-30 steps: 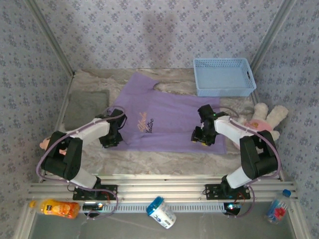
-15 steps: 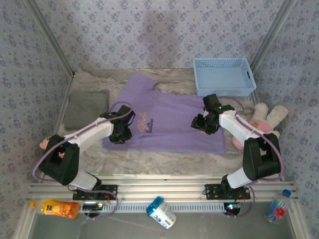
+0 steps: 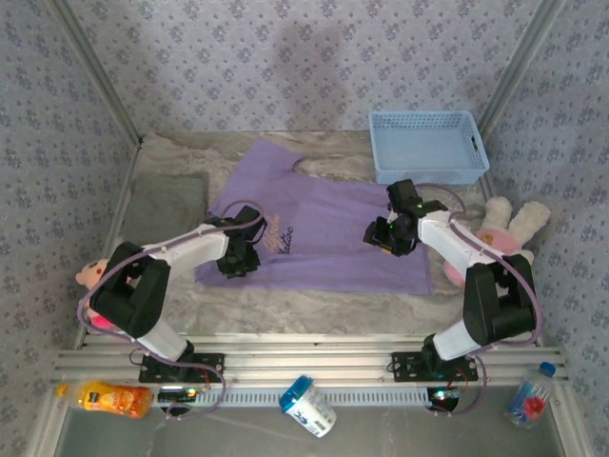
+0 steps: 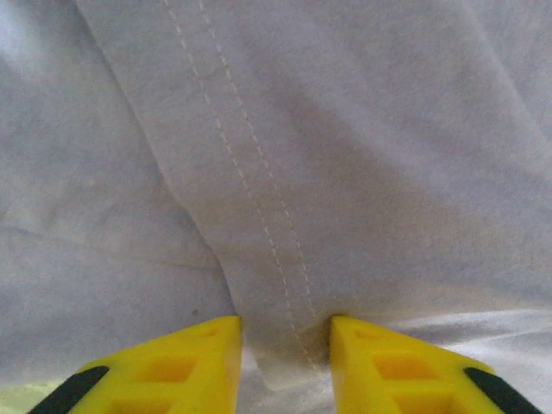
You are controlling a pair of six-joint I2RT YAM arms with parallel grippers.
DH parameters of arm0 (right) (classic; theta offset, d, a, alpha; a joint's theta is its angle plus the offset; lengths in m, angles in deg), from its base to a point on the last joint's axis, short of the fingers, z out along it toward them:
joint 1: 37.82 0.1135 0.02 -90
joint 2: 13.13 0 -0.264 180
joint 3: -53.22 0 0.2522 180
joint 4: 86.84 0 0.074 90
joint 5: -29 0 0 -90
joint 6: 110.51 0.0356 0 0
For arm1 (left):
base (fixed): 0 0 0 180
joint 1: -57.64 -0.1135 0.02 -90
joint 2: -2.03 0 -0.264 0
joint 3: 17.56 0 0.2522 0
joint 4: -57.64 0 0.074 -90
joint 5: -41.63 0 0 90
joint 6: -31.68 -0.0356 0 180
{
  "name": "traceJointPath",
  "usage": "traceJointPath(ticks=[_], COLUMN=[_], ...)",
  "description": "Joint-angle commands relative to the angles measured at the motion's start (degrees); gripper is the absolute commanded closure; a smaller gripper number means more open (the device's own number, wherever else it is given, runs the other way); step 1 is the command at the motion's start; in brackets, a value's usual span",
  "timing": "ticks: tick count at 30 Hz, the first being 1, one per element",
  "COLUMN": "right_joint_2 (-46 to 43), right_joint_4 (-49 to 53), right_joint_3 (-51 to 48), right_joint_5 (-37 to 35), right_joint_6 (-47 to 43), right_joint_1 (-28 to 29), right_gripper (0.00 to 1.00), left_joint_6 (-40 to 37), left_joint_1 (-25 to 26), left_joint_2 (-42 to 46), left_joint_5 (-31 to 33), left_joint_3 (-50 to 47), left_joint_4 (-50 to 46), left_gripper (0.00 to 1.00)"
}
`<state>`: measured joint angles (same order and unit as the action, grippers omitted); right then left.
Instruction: Fold and stack the mixed laundry pile
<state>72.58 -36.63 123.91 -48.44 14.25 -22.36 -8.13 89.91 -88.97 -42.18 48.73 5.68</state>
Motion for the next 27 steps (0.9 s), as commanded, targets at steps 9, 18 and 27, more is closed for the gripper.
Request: traceJointPath(ticks=[9,18,27], right_joint_2=[0.0,0.7,1.6], right_joint_4=[-0.1,-0.2,-0.9], right_joint_3=[-0.2,0.2,0.6], right_joint_5=[0.4,0.6,0.7], right_joint_6=[2.7,2.6,2.4], right_joint_1=[0.5,0.6,0.7], right_gripper=[0.50,0.50,0.51], left_joint_6=[-1.8,-3.8,-7.4], left_joint_1=[0.2,-0.9,-3.2], left_joint_2=[-0.3,-0.1,-14.3], left_joint_5=[1.2,2.0,5.1], left_joint_3=[0.9,9.7,29.2], left_joint_4=[1.3,-3.3,-8.2], left_gripper=[0.97,1.00,0.42])
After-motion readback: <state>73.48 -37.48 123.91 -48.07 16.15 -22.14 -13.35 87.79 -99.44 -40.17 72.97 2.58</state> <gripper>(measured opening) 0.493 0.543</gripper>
